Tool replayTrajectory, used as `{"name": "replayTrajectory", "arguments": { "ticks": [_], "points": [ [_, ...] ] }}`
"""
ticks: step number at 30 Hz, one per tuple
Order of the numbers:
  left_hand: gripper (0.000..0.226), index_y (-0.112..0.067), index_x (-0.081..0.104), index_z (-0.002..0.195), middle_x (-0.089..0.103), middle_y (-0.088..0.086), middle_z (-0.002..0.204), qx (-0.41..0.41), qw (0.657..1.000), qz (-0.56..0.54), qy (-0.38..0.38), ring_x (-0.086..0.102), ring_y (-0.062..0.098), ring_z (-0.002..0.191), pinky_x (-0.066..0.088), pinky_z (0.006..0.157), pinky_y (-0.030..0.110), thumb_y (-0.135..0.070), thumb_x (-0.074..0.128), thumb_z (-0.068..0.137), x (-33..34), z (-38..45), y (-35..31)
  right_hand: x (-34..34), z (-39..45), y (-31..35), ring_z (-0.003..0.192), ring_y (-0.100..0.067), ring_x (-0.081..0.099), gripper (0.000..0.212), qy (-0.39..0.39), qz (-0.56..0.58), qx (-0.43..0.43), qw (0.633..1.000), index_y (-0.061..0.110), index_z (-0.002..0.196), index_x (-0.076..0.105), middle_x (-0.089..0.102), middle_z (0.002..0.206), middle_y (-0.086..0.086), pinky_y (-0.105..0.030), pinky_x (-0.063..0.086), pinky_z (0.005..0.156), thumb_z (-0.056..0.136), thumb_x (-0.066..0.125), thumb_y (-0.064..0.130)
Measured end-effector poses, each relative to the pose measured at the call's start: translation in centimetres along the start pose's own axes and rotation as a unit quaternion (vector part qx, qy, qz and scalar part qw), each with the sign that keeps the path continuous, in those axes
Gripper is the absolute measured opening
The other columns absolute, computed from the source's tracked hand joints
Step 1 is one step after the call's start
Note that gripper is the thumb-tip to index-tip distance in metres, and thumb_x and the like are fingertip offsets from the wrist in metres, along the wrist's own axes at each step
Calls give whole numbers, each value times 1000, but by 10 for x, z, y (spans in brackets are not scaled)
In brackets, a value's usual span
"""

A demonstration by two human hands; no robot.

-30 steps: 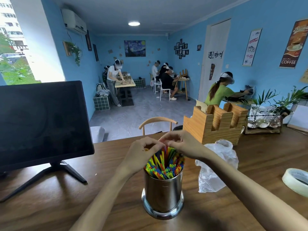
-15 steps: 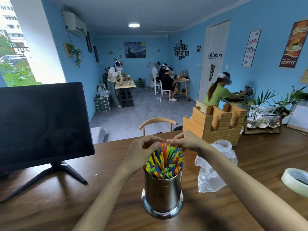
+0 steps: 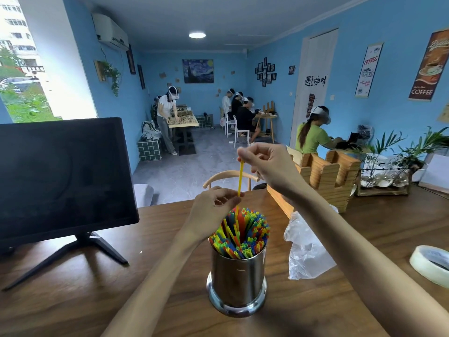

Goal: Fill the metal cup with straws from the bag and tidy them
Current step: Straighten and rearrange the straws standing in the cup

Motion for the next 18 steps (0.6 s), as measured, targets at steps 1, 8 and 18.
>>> {"name": "replayTrajectory", "arguments": {
  "ticks": [1, 8, 18],
  "points": [
    [14, -50, 74, 92, 69, -22, 93, 4, 1000, 8, -10, 65, 2, 84, 47, 74, 11, -37, 72, 95, -2, 1, -1, -2, 1, 4, 56, -11, 53, 27, -9, 22, -8, 1000, 9, 86, 73, 66, 68, 2, -19, 42, 50, 98, 65, 32],
    [15, -33, 73, 85, 76, 1, 81, -60, 987, -131, 69, 66, 9, 72, 53, 70, 19, -32, 67, 99, -18, -2, 7, -18, 1, -13, 63, -14, 70, 23, -61, 255, 63, 963, 9, 91, 67, 78, 96, -10, -22, 59, 60, 101, 59, 27],
    [16, -13, 78, 85, 78, 2, 84, -188, 843, -479, -155, 73, 11, 73, 58, 62, 20, -26, 75, 77, -63, -2, 25, 5, -25, -70, 85, -25, 77, 35, 229, 260, 183, 920, 11, 109, 79, 77, 103, -15, -22, 61, 66, 77, 76, -3]
  ]
}}
Point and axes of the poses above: each hand's wrist, its own z-axis towards the middle knuckle, its own x-axis out of the palm, y = z × x, the point moved 5 cm from there along z, towards the middle knuckle
